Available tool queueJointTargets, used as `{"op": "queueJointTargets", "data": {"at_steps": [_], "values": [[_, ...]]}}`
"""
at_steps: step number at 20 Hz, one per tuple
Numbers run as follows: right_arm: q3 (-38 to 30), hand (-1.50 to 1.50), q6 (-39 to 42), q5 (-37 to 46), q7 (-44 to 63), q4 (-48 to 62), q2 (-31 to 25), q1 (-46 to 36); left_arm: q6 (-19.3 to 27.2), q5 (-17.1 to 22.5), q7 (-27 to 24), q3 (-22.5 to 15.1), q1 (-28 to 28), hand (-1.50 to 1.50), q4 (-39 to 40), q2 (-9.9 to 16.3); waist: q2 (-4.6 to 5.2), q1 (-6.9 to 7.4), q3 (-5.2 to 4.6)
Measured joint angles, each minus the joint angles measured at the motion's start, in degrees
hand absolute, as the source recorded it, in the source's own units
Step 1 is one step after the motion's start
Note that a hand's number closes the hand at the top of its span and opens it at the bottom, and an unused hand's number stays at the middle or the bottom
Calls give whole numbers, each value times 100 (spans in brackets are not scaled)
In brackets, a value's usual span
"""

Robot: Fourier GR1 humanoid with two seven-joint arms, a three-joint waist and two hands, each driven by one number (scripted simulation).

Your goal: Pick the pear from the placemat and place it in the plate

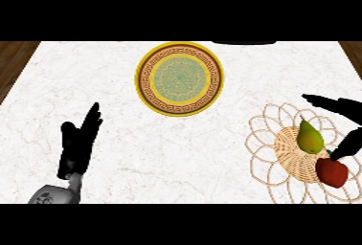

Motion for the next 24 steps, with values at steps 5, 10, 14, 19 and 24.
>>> {"op": "queueJointTargets", "data": {"at_steps": [5, 10, 14, 19, 24], "values": [[-64, -150, -32, 179, -31, 76, 160, 6, -54, -119, -29, 119, -3, 0, 73, -101, -11, -24, -11], [-144, -150, -102, 337, -51, 227, 349, -36, -153, -192, -47, 182, 147, 0, -39, -162, -19, -21, -23], [-172, 150, -148, 508, -90, 322, 444, -58, -228, -270, -181, 231, 260, 0, 21, -249, -19, -16, -31], [-204, 150, -508, 714, -434, 289, 502, 32, -268, -347, -71, 332, 162, 0, -9, -292, -36, -25, -50], [-342, 150, -864, 896, -811, 519, 534, -55, -341, -407, -168, 439, 100, 0, 167, -401, -26, -12, -35]]}}
